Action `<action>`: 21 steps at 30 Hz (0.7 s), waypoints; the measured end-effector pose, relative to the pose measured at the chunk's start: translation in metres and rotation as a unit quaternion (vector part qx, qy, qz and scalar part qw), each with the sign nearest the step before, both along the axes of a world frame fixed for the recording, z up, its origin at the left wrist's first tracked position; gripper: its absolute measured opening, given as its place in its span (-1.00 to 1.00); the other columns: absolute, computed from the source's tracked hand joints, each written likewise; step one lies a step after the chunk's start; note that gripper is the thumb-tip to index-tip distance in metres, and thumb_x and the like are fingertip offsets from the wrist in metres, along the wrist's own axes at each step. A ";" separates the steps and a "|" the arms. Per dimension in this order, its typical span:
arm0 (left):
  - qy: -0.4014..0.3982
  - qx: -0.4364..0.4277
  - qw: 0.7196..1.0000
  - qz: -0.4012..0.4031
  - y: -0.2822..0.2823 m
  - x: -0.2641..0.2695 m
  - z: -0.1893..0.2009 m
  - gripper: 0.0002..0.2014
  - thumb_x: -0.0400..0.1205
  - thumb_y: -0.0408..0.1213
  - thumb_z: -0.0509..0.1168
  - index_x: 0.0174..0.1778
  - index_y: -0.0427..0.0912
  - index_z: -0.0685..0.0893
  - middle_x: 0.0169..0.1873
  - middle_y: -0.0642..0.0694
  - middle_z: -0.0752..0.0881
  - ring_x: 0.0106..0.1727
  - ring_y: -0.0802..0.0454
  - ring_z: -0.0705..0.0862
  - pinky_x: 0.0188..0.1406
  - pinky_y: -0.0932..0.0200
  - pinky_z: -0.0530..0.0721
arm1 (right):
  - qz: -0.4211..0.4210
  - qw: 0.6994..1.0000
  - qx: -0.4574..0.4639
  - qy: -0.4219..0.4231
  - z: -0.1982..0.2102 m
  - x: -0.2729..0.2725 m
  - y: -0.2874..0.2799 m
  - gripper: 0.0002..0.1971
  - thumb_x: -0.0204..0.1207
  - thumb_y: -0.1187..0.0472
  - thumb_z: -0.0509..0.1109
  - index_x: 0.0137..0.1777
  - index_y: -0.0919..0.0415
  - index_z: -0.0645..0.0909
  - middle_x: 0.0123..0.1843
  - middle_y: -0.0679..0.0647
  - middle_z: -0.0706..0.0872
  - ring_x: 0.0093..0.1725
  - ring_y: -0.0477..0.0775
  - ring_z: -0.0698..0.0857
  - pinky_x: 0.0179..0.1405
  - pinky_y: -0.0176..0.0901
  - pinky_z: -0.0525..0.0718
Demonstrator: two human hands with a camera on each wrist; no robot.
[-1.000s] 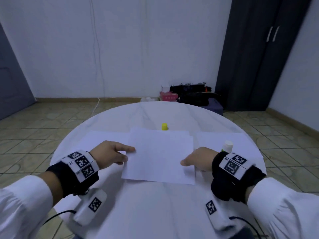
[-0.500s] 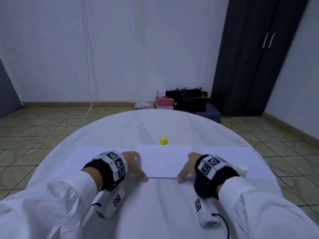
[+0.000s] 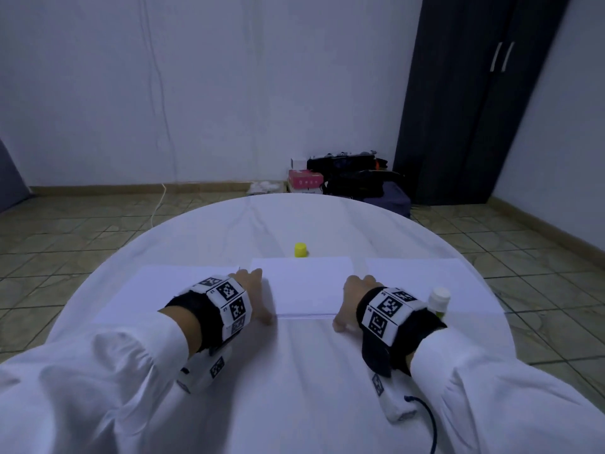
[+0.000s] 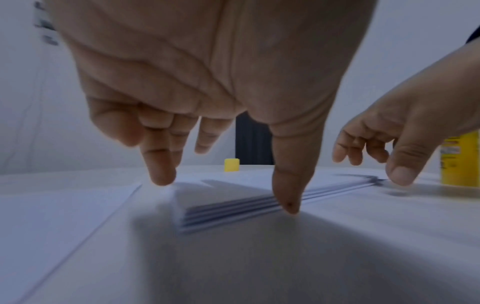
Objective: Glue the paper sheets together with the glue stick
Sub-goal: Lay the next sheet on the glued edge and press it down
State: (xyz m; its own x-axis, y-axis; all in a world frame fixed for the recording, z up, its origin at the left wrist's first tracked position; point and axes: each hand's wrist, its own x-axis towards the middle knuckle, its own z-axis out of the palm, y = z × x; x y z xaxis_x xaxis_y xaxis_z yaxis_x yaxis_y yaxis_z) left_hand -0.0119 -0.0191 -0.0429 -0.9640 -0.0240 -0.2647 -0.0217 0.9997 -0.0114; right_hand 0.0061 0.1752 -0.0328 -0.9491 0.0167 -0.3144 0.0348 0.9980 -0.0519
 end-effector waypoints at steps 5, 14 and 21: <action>0.010 -0.063 0.995 -0.078 0.049 0.006 0.009 -0.17 0.44 0.26 0.39 0.56 -0.07 0.36 0.47 -0.12 0.42 0.48 -0.14 0.43 0.40 -0.01 0.47 | 0.084 0.993 0.034 -0.077 -0.016 0.032 0.023 -0.68 0.48 0.11 0.37 -0.42 0.16 0.38 -0.40 0.03 0.44 -0.44 0.00 0.43 -0.30 -0.19 0.47; 0.006 -0.053 0.989 -0.141 0.152 -0.031 0.023 -0.32 0.50 0.29 0.29 0.45 -0.03 0.52 0.39 -0.04 0.57 0.44 -0.15 0.46 0.42 -0.10 0.45 | 0.080 0.981 0.105 -0.141 -0.004 0.058 0.123 -0.81 0.52 0.14 0.36 -0.24 0.26 0.54 -0.23 0.09 0.56 -0.10 0.10 0.55 -0.13 -0.18 0.51; -0.005 -0.054 0.987 -0.151 0.207 -0.077 0.011 -0.20 0.55 0.34 0.21 0.56 -0.17 0.37 0.49 -0.17 0.48 0.45 -0.18 0.48 0.39 -0.04 0.46 | 0.104 0.972 0.203 -0.057 0.006 0.012 0.188 -0.59 0.55 0.18 0.21 0.40 0.10 0.40 0.44 0.13 0.42 0.42 0.22 0.44 0.35 0.04 0.46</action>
